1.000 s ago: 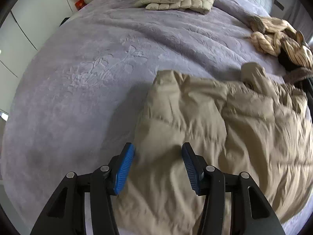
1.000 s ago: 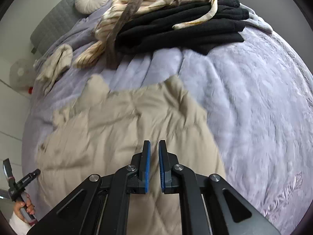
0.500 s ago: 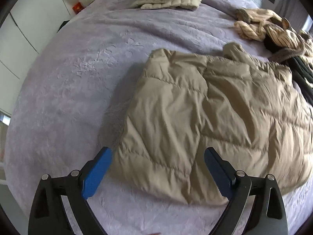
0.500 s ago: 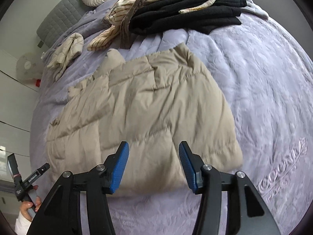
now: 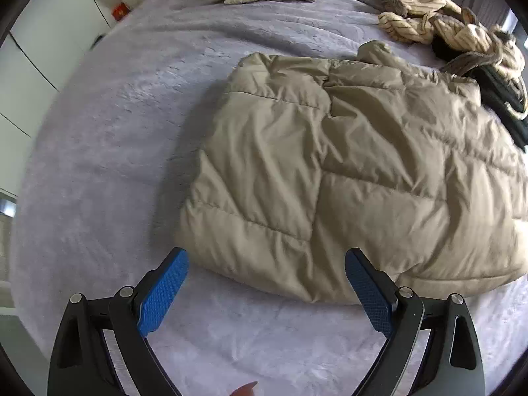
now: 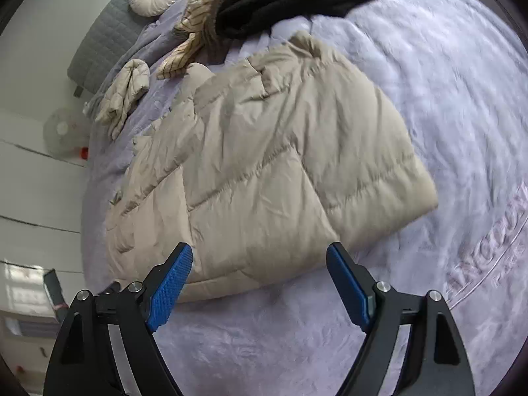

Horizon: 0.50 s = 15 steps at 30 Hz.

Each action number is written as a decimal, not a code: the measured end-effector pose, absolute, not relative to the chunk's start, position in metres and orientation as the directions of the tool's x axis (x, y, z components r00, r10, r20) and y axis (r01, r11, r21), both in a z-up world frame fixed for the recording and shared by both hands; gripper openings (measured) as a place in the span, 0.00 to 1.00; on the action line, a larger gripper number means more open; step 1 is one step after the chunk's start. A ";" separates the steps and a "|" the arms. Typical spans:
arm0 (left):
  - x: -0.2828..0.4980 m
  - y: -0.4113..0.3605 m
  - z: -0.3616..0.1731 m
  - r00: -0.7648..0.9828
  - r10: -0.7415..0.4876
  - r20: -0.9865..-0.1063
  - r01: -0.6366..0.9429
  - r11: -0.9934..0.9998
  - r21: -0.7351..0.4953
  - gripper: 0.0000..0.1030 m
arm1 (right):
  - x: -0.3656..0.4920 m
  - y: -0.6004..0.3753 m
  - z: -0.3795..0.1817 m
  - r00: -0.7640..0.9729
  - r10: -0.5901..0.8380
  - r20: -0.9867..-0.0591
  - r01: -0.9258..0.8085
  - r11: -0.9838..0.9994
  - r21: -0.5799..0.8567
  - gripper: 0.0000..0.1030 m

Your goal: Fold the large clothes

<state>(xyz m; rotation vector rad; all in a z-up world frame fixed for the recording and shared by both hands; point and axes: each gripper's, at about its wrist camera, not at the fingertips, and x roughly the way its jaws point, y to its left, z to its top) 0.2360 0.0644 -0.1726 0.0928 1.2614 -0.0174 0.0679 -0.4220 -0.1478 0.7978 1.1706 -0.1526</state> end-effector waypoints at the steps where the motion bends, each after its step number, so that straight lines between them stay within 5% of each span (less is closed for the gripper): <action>1: 0.234 0.064 -0.173 0.307 0.049 -0.950 0.059 0.996 0.071 0.93 | 0.066 -0.422 -0.150 0.415 0.297 -0.860 0.502 0.714 0.488 0.99; 8: 0.228 0.073 -0.188 0.239 -0.024 -0.971 0.063 0.998 -0.009 0.93 | 0.060 -0.420 -0.161 0.437 0.357 -0.826 0.512 0.656 0.554 1.00; 15: 0.221 0.093 -0.202 0.180 -0.287 -0.941 -0.030 0.954 -0.297 0.93 | 0.054 -0.421 -0.185 0.414 0.466 -0.782 0.545 0.562 0.623 1.00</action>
